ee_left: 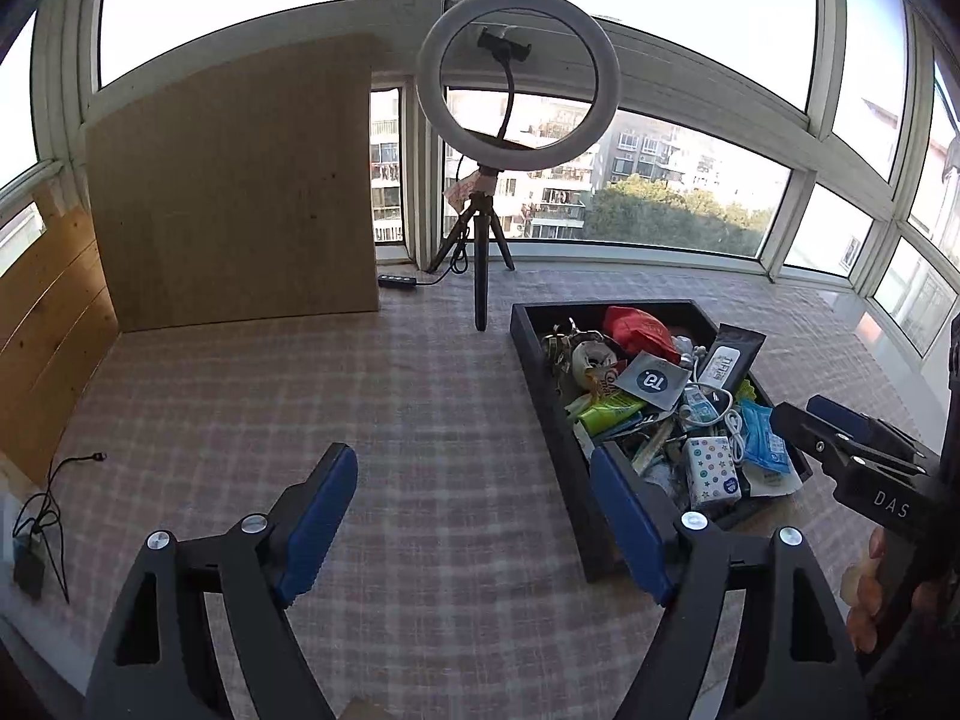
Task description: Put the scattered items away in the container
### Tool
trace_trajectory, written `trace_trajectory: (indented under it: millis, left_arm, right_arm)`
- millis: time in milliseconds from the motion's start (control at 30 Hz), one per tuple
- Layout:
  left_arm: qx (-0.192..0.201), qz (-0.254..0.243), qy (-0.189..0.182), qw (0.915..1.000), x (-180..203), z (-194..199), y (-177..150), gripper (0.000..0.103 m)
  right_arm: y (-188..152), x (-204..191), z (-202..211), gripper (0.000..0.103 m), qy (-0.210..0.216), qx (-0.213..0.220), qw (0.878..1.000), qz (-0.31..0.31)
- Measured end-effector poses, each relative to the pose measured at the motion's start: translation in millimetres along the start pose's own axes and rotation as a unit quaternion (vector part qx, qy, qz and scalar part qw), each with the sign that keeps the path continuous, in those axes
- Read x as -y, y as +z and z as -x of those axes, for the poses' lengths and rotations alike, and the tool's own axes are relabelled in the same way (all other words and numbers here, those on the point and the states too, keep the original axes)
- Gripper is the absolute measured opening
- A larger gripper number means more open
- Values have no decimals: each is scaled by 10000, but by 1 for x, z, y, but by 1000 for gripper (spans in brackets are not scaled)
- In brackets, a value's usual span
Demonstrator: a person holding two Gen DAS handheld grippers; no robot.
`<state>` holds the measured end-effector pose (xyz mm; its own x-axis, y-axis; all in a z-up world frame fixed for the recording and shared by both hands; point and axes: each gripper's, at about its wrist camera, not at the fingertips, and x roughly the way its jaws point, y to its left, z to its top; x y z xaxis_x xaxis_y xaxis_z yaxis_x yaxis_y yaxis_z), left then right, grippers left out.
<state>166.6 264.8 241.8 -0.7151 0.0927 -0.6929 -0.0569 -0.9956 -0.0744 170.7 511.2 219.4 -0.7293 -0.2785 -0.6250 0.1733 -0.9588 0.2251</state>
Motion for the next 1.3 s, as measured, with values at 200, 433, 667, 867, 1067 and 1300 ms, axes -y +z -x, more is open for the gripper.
trace_trajectory:
  millis: [200,433,667,867,1067,1300]
  left_arm:
    - [53,51,-58,10000,-46,16,-6,78]
    - [94,-9,-198,9998,-97,25,-7,78]
    - [92,49,-207,9997,-145,21,-13,78]
    - [77,111,-219,9997,-177,13,-16,79]
    - [82,149,-255,9995,-200,10,-13,79]
    - [63,212,-170,9996,-221,4,-14,79]
  right_arm:
    - [-8,-54,-6,73,39,-42,10000,59]
    - [-15,-114,-16,73,7,-24,10000,3]
    - [-20,-163,-32,73,-70,-22,10000,-7]
    - [-24,-197,-46,73,-127,-48,9999,81]
    - [-25,-218,-54,73,-163,-49,9998,118]
    - [-25,-233,-66,73,-182,-93,9998,57]
